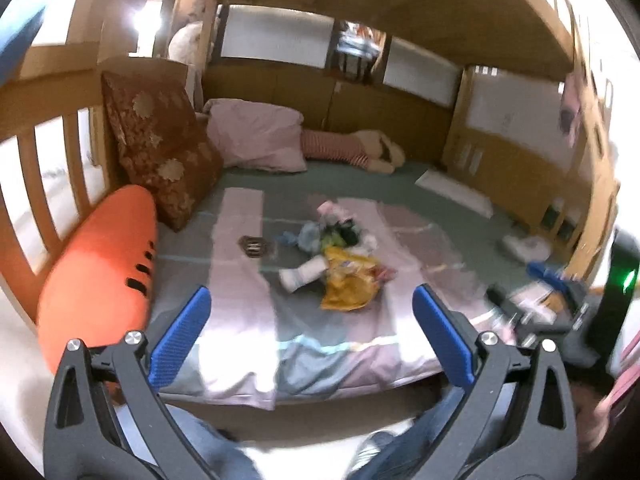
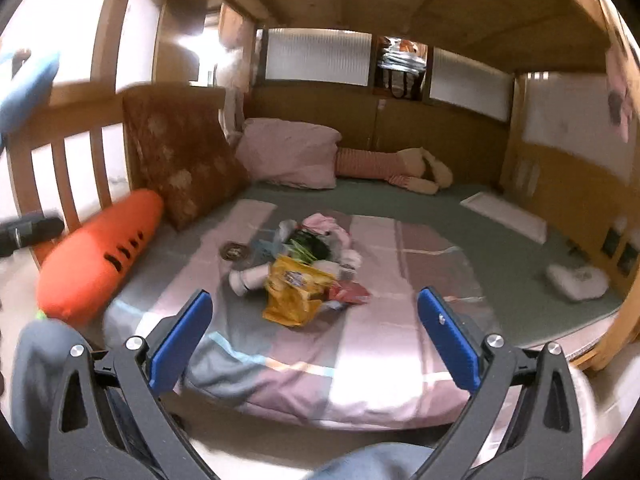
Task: Collect trash
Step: 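Grasp the yellow chip bag with the left tool while the right tool grasps the clear wrapper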
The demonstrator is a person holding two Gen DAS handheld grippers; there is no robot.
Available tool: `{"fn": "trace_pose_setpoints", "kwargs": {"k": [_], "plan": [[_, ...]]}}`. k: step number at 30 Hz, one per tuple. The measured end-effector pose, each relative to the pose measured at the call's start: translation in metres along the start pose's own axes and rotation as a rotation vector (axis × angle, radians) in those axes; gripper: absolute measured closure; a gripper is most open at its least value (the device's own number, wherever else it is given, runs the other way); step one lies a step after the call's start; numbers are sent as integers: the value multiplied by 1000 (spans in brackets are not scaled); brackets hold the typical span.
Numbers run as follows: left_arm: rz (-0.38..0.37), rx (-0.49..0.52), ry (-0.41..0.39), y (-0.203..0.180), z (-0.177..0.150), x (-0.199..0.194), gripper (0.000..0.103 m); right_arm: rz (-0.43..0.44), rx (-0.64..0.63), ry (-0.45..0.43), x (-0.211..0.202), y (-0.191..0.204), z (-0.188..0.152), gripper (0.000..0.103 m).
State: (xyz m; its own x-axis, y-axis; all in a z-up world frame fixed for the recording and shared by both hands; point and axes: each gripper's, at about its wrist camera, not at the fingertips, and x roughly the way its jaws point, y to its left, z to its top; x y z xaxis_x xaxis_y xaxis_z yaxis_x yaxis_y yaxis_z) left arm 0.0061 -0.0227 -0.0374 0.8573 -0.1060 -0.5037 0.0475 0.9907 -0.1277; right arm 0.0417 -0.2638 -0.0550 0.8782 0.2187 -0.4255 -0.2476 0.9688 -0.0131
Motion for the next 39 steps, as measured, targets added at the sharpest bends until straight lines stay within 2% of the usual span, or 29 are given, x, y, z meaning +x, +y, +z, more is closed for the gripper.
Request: {"fn": "trace_pose_setpoints", "kwargs": {"k": [3, 6, 8, 10, 13, 16, 18, 22, 26, 27, 29, 30, 31, 33, 35, 39], "plan": [[22, 62, 24, -8, -4, 12, 3, -2, 52, 17, 22, -9, 11, 3], [-1, 66, 87, -10, -4, 38, 3, 16, 91, 60, 50, -21, 20, 3], [-23, 98, 112, -18, -2, 58, 3, 20, 134, 39, 59, -33, 30, 3], [-26, 142, 116, -28, -1, 80, 3, -15, 177, -1, 67, -48, 44, 3], [-50, 158, 159, -44, -2, 118, 3, -37, 238, -36, 82, -65, 59, 3], [-147, 128, 245, -62, -7, 173, 3, -40, 266, -38, 106, -77, 72, 3], [-162, 145, 273, -74, -10, 202, 3, -37, 285, -42, 122, -82, 77, 3], [-132, 138, 341, -88, -21, 269, 4, -70, 297, -48, 149, -88, 60, 3], [-83, 115, 391, -89, -28, 320, 8, -42, 303, 46, 167, -96, 37, 3], [-73, 107, 401, -88, -30, 330, 14, -40, 302, 48, 168, -97, 36, 3], [-73, 79, 428, -85, -34, 351, 35, -48, 281, 51, 168, -99, 36, 3], [-87, 65, 449, -83, -36, 359, 56, -53, 274, 55, 169, -99, 35, 3], [-132, 41, 470, -81, -38, 366, 83, -60, 271, 65, 170, -102, 34, 3], [-139, 37, 464, -79, -35, 364, 85, -64, 276, 96, 176, -107, 29, 3], [-178, 32, 436, -77, -22, 345, 89, -74, 286, 139, 184, -113, 23, 3], [-223, 53, 300, -70, 23, 287, 91, -43, 325, 218, 198, -118, 13, 3]]}}
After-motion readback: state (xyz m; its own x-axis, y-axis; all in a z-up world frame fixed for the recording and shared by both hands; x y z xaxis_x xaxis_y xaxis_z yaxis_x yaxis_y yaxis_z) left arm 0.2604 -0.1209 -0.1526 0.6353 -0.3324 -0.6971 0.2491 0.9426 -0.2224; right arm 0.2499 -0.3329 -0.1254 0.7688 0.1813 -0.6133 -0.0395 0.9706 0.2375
